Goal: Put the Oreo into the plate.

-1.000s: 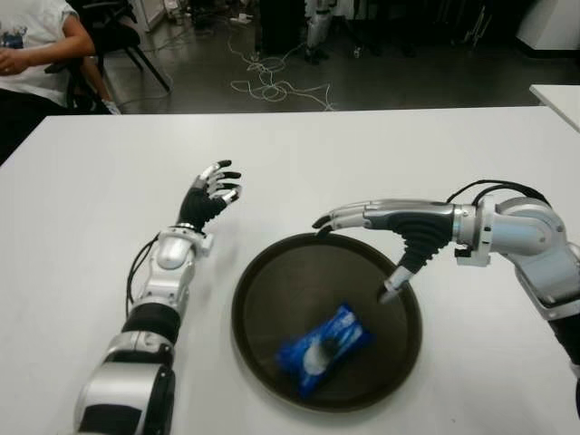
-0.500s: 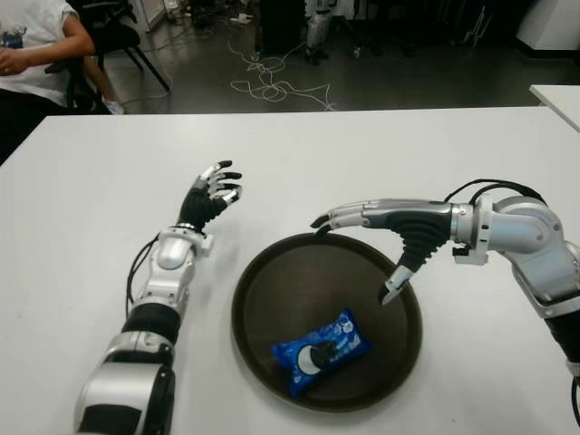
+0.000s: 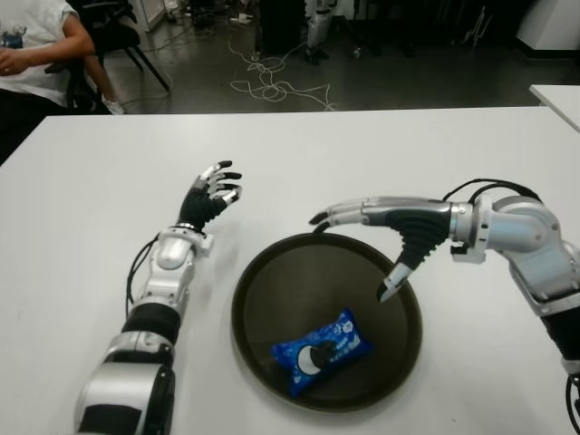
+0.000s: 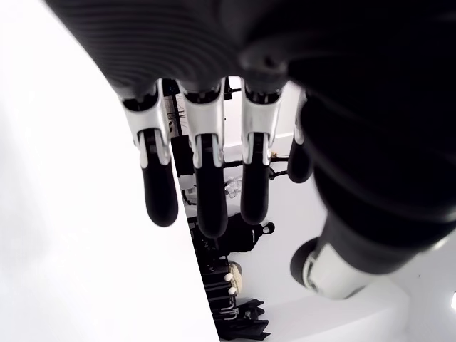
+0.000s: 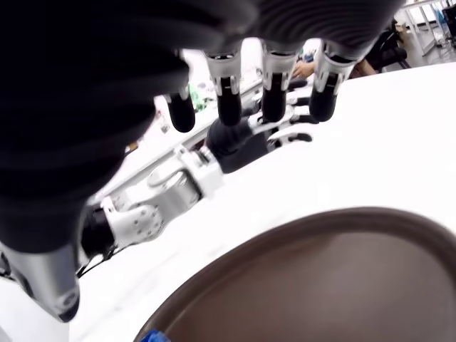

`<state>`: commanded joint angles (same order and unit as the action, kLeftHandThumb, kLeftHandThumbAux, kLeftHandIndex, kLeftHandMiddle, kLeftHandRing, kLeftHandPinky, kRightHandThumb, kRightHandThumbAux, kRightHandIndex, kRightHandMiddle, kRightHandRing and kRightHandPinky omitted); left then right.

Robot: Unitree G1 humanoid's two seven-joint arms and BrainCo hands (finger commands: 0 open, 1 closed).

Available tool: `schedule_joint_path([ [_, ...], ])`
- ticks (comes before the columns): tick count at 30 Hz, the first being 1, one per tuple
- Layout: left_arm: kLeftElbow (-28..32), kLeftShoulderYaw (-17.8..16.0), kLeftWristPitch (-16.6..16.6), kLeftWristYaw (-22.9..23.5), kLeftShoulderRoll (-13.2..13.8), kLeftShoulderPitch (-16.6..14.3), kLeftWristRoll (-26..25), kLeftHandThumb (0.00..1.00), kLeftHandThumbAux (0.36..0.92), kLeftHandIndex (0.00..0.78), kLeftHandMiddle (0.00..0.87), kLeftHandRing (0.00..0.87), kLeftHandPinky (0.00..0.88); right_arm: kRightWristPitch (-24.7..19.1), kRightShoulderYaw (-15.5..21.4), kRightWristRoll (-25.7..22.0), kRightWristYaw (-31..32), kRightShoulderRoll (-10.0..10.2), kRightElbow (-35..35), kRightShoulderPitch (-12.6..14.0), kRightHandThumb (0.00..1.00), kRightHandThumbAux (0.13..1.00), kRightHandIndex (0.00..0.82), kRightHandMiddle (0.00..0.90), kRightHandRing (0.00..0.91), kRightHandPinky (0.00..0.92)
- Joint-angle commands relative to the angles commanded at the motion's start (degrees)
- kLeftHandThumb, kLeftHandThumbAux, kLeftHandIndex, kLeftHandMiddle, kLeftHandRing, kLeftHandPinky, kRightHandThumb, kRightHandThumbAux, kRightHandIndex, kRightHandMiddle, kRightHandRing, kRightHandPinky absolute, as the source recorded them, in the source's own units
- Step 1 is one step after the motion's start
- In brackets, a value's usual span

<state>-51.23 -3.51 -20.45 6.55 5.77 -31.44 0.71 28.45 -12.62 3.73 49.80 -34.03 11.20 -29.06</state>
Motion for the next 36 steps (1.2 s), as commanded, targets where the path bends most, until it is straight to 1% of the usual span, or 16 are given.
schedule_joint_path([
  [2, 0.07, 0.11, 0.10, -0.11, 0.01, 0.02, 0.16, 0.385, 0.765, 0.177, 0.287, 0.298, 0.332, 3.64, 0.17, 0.87, -1.32, 0.76, 8.97, -2.82, 0.000, 0.668, 0.033, 0.071, 0.055, 0.060],
  [3, 0.11, 0.12, 0.13, -0.12, 0.02, 0.03, 0.19, 0.384, 0.765, 0.177, 0.287, 0.297, 0.330, 4.63, 0.15, 1.06, -1.63, 0.97, 11.15, -3.58, 0.000, 0.670, 0.038, 0.076, 0.058, 0.062],
  [5, 0.18, 0.27, 0.38, -0.16, 0.10, 0.07, 0.40, 0.378, 0.766, 0.176, 0.287, 0.296, 0.329, 5.72, 0.68, 3.10, -6.54, 2.80, 20.58, -6.49, 0.000, 0.670, 0.046, 0.085, 0.065, 0.066],
  [6, 0.20, 0.31, 0.44, -0.17, 0.12, 0.07, 0.47, 0.371, 0.768, 0.174, 0.286, 0.295, 0.327, 6.15, 0.97, 3.72, -8.60, 3.59, 24.24, -7.49, 0.000, 0.667, 0.061, 0.105, 0.087, 0.095],
  [8, 0.17, 0.28, 0.50, -0.17, 0.13, 0.05, 0.49, 0.356, 0.766, 0.173, 0.284, 0.294, 0.328, 5.45, 2.73, 2.96, -13.87, 6.29, 29.60, -8.05, 0.000, 0.660, 0.086, 0.140, 0.131, 0.155],
  [10, -0.12, 0.16, 0.54, -0.37, 0.08, -0.13, 0.49, 0.346, 0.760, 0.173, 0.283, 0.295, 0.329, 4.04, 5.28, 0.67, -19.24, 9.45, 36.17, -9.79, 0.000, 0.655, 0.108, 0.172, 0.177, 0.219],
  [12, -0.39, 0.11, 0.50, -0.49, 0.03, -0.26, 0.52, 0.339, 0.756, 0.174, 0.283, 0.296, 0.329, 4.26, 5.98, -0.03, -21.17, 10.47, 39.52, -10.92, 0.000, 0.652, 0.123, 0.194, 0.208, 0.263],
  [16, -0.72, -0.02, 0.31, -0.75, -0.08, -0.32, 0.50, 0.338, 0.749, 0.174, 0.283, 0.299, 0.331, -3.56, 11.04, -3.92, -32.63, 16.26, 49.91, -12.04, 0.000, 0.694, 0.154, 0.243, 0.277, 0.348],
  [19, -0.97, 0.00, 0.00, -0.92, -0.15, -0.41, 0.58, 0.343, 0.745, 0.175, 0.283, 0.299, 0.330, -9.44, 14.91, -7.04, -37.85, 18.41, 55.76, -13.45, 0.004, 0.733, 0.173, 0.274, 0.316, 0.391],
  [23, -1.21, 0.10, -0.35, -1.08, -0.10, -0.62, 0.77, 0.340, 0.728, 0.172, 0.284, 0.297, 0.327, -15.59, 18.93, -9.88, -43.14, 19.79, 59.32, -15.36, 0.003, 0.778, 0.196, 0.304, 0.351, 0.425],
  [24, -1.24, 0.12, -0.39, -1.08, -0.06, -0.66, 0.81, 0.340, 0.727, 0.172, 0.284, 0.296, 0.326, -16.37, 19.48, -10.14, -44.16, 20.03, 59.71, -15.76, 0.002, 0.783, 0.200, 0.307, 0.354, 0.428],
  [26, -1.25, 0.16, -0.39, -1.01, 0.04, -0.69, 0.86, 0.339, 0.727, 0.170, 0.284, 0.294, 0.323, -15.43, 19.35, -9.13, -47.75, 20.85, 59.93, -15.94, 0.001, 0.793, 0.210, 0.312, 0.361, 0.433],
  [28, -1.31, 0.17, -0.46, -1.06, 0.07, -0.74, 0.90, 0.340, 0.737, 0.170, 0.284, 0.290, 0.320, -11.19, 17.21, -5.38, -53.81, 21.76, 59.63, -15.24, 0.000, 0.806, 0.225, 0.316, 0.368, 0.432],
  [30, -1.64, 0.23, -0.94, -1.47, 0.13, -0.89, 1.18, 0.342, 0.747, 0.174, 0.286, 0.287, 0.315, -6.50, 11.51, 3.02, -63.32, 20.57, 58.92, -15.41, 0.000, 0.817, 0.237, 0.319, 0.371, 0.429],
  [32, -1.99, 0.28, -1.56, -1.86, 0.15, -0.99, 1.42, 0.340, 0.754, 0.179, 0.286, 0.283, 0.308, -3.88, 8.02, 8.12, -68.62, 19.46, 58.85, -15.49, 0.003, 0.827, 0.245, 0.323, 0.375, 0.427],
  [36, -2.32, 0.36, -2.29, -2.42, 0.17, -1.01, 1.76, 0.334, 0.757, 0.179, 0.282, 0.279, 0.301, -2.59, 6.49, 10.81, -71.20, 19.06, 59.78, -15.42, 0.016, 0.828, 0.248, 0.331, 0.379, 0.428],
])
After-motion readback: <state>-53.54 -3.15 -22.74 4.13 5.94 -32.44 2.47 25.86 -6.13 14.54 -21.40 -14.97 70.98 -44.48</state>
